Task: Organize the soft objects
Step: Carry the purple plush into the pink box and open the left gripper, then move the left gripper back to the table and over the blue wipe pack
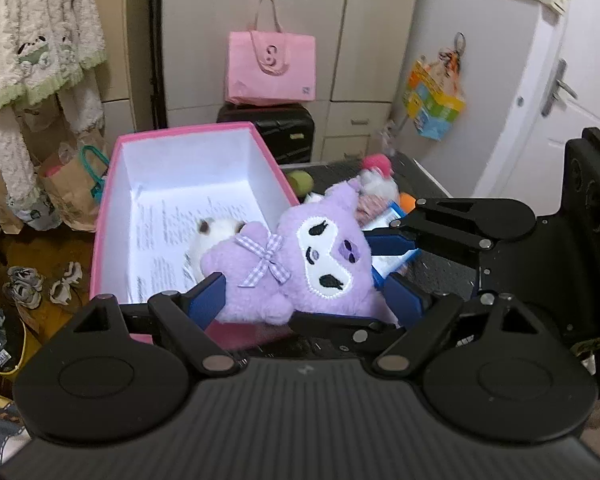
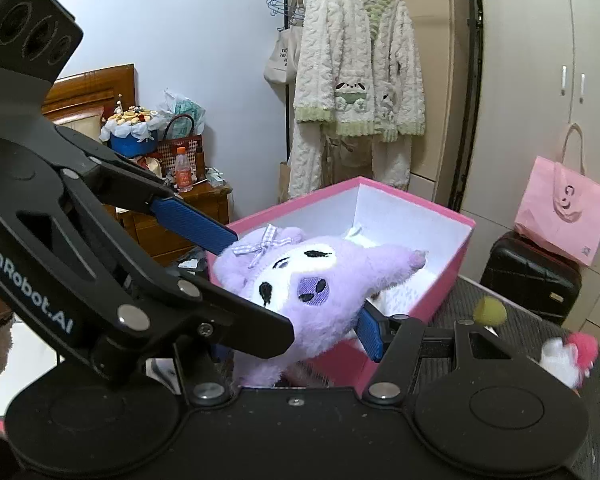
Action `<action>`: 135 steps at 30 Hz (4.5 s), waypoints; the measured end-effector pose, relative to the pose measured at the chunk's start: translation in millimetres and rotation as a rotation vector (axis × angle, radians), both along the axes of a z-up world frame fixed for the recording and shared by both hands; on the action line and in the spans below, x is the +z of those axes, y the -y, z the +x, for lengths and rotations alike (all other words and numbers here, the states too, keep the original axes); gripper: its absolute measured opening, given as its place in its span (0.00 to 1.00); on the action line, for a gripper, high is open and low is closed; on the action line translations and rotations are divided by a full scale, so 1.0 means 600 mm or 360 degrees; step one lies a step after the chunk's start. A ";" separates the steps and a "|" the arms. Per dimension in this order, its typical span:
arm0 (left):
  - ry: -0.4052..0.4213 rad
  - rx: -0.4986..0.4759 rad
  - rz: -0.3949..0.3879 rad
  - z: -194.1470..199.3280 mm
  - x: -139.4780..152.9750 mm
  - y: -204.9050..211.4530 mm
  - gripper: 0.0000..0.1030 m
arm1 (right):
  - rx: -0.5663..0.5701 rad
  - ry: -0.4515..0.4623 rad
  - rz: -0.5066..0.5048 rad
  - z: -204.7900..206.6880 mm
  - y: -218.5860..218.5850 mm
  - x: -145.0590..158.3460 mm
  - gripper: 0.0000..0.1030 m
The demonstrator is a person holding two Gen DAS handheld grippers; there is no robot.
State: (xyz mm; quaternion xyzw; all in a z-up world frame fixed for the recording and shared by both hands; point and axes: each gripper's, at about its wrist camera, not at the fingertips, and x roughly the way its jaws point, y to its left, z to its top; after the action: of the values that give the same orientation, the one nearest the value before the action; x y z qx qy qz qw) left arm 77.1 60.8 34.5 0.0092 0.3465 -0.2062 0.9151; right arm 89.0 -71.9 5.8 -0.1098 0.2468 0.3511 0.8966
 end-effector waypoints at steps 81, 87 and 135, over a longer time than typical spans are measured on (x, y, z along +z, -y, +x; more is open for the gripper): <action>0.0091 -0.0204 0.0255 -0.019 0.045 0.063 0.85 | -0.0110 0.0031 -0.0334 -0.010 0.100 0.088 0.71; 0.0065 -0.0323 0.0275 -0.043 0.033 0.118 0.86 | -0.0199 0.0053 -0.0280 -0.045 0.169 0.080 0.71; -0.0042 0.0444 -0.0084 0.141 -0.241 0.279 0.78 | -0.0430 -0.0226 0.0142 0.137 0.355 -0.208 0.52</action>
State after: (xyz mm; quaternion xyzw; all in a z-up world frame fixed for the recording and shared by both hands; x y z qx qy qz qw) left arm 161.5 -106.5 -109.9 -0.0659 0.3509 -0.0862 0.9301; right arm 170.9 -285.1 -118.7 -0.0105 0.3063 0.2447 0.9199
